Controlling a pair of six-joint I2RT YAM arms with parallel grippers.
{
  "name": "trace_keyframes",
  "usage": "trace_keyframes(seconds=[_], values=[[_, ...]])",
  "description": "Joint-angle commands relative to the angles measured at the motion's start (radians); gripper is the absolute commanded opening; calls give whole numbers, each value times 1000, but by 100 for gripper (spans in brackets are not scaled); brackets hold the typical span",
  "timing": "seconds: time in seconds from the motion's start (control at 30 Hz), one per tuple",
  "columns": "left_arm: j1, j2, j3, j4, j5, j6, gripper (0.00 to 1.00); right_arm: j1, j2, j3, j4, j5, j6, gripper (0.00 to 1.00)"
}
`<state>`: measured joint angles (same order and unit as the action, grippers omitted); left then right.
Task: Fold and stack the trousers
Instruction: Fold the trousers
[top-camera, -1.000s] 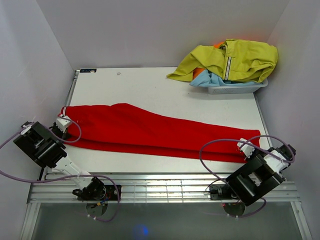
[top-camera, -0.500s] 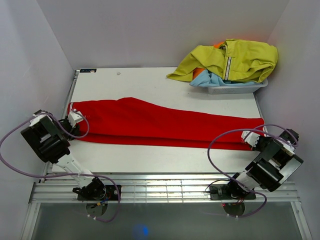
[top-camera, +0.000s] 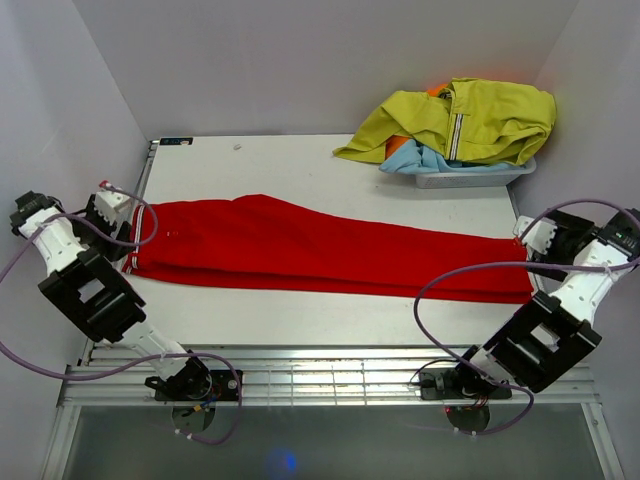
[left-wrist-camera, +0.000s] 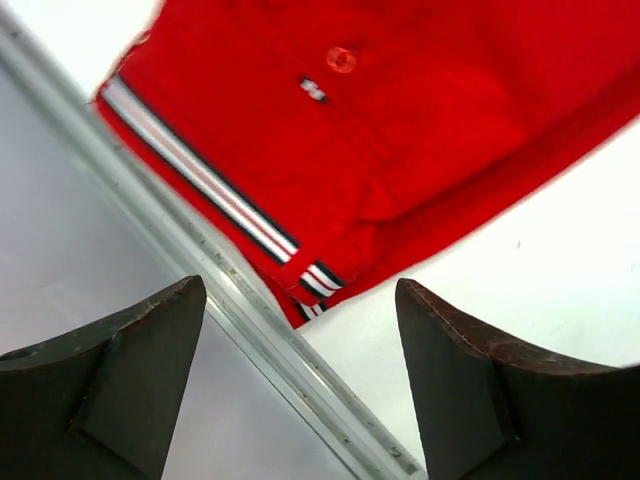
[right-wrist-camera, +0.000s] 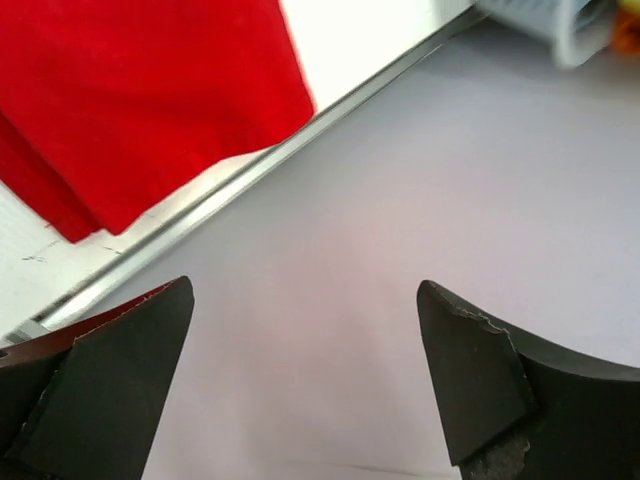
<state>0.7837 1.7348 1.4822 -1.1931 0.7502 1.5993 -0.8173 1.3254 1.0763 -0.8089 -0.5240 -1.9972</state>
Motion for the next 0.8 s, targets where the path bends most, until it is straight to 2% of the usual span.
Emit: trace_keyframes(seconds=[0.0, 0.1, 0.13, 0.17, 0.27, 0.3, 0.37, 0.4, 0.53, 0.6, 0.63, 0.67, 0.73, 0.77], values=[[5, 9, 47, 18, 54, -373, 86, 113, -41, 93, -225, -56, -277, 98], [28, -38, -63, 128, 9, -596, 84, 229, -75, 68, -211, -12, 18, 99], [41, -61, -104, 166, 8, -651, 84, 318, -84, 56, -191, 5, 106, 99], [55, -84, -181, 211, -1, -727, 86, 364, -81, 48, -165, 43, 270, 100], [57, -168, -290, 242, 1, -756, 86, 501, -43, 36, -194, 84, 444, 89], [57, -207, -304, 242, 30, -742, 85, 547, -38, 30, -188, 75, 551, 84], [43, -231, -312, 175, 78, -695, 83, 604, -40, -1, -167, 64, 644, 78], [32, -242, -306, 149, 127, -635, 82, 683, -43, -16, -130, 65, 744, 74], [-91, -393, -367, 156, 172, -558, 85, 912, -98, -113, 3, 87, 932, 70], [-191, -458, -411, 165, 201, -425, 84, 1047, -110, -154, 72, 146, 953, 67], [-224, -490, -460, 167, 230, -265, 84, 1082, -112, -176, 136, 169, 942, 65], [-297, -536, -486, 179, 235, -195, 84, 1115, -109, -209, 166, 206, 934, 63], [-395, -551, -534, 231, 180, -150, 80, 1191, -72, -222, 197, 234, 922, 59], [-496, -522, -536, 271, 149, -156, 78, 1211, -55, -225, 203, 260, 919, 57]])
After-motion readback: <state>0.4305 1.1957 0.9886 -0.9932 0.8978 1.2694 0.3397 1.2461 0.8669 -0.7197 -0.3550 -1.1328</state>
